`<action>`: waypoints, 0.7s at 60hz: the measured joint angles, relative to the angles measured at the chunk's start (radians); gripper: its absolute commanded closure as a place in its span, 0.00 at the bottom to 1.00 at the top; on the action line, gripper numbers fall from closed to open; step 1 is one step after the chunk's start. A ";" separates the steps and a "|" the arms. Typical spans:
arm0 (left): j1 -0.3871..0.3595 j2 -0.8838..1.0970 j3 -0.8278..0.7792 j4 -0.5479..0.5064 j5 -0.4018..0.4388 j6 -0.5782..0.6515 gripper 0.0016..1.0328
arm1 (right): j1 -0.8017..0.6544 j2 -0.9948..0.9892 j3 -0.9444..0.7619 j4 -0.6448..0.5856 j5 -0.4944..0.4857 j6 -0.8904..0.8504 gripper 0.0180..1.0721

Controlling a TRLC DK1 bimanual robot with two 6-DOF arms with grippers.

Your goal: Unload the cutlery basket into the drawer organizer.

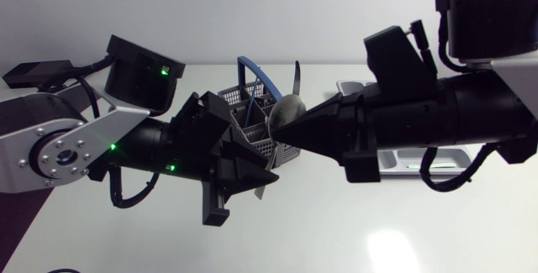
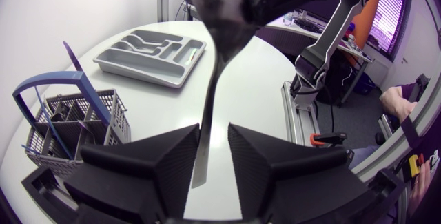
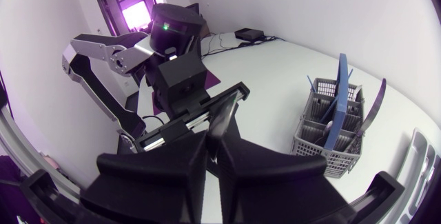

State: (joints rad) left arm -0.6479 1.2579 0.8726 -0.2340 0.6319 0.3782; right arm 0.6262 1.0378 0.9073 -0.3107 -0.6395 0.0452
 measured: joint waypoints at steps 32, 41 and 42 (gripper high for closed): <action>0.010 0.000 0.002 0.023 0.018 -0.016 0.97 | 0.000 -0.028 -0.026 0.031 0.064 0.004 0.42; 0.025 0.000 0.003 0.022 0.016 -0.043 0.97 | 0.005 -0.059 -0.055 0.048 0.100 -0.001 0.35; 0.026 0.000 0.004 0.023 0.016 -0.045 0.97 | 0.007 -0.064 -0.060 0.052 0.106 -0.003 0.35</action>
State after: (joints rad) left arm -0.6220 1.2575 0.8764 -0.2115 0.6479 0.3332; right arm 0.6334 0.9741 0.8474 -0.2584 -0.5335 0.0422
